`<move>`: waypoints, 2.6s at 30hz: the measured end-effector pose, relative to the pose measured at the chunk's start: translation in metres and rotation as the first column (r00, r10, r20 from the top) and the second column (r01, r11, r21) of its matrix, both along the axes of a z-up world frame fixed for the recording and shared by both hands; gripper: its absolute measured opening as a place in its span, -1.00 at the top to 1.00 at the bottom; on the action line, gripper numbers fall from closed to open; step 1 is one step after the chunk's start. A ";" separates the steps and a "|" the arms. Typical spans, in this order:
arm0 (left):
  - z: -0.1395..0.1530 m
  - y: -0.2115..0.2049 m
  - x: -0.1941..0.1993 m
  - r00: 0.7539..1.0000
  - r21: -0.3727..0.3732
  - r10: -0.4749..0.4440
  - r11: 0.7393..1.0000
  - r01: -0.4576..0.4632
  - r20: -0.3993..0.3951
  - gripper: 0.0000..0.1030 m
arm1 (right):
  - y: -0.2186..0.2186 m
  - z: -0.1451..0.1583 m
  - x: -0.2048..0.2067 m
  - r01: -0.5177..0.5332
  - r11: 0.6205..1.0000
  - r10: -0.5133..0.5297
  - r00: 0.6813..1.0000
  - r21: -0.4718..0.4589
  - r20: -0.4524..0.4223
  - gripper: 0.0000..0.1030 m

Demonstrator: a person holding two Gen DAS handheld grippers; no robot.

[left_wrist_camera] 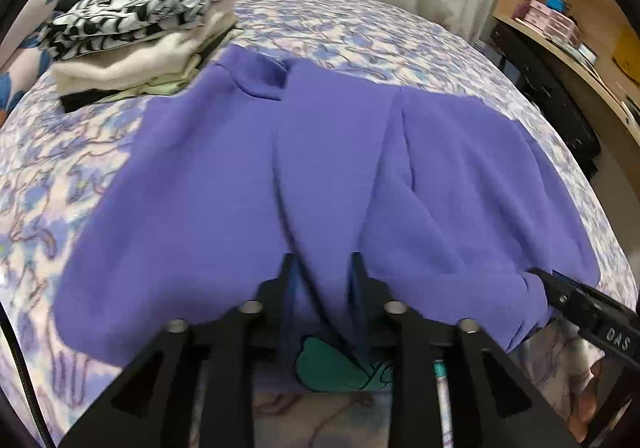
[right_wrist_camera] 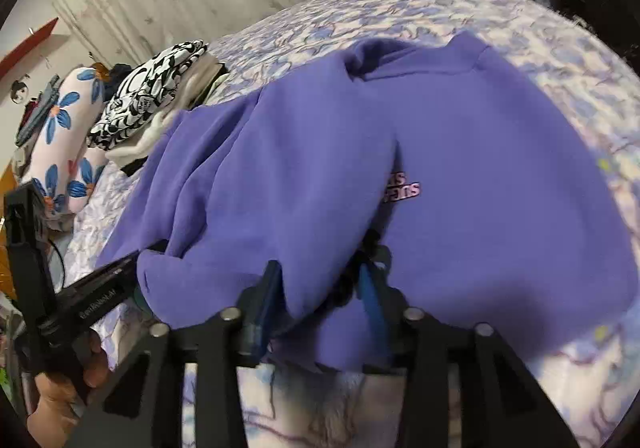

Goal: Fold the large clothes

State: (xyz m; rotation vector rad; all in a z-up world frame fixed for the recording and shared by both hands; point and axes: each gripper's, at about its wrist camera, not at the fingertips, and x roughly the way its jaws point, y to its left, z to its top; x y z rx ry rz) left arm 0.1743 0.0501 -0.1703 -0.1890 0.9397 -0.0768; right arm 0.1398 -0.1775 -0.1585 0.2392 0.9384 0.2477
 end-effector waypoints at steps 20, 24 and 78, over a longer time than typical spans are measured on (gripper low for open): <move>0.036 -0.025 -0.030 0.991 -0.165 -0.086 0.981 0.102 0.097 0.76 | 0.051 0.025 -0.020 -0.150 0.987 0.158 0.973 -0.057 0.171 0.43; -0.003 -0.041 -0.025 0.995 -0.109 -0.103 0.989 0.103 0.000 0.77 | 0.051 -0.004 -0.015 -0.152 0.985 0.161 0.981 -0.078 0.113 0.52; 0.030 -0.005 0.021 0.999 -0.130 0.036 0.991 -0.033 0.023 -0.13 | 0.015 0.039 0.017 0.050 0.998 -0.056 0.992 0.048 0.112 0.94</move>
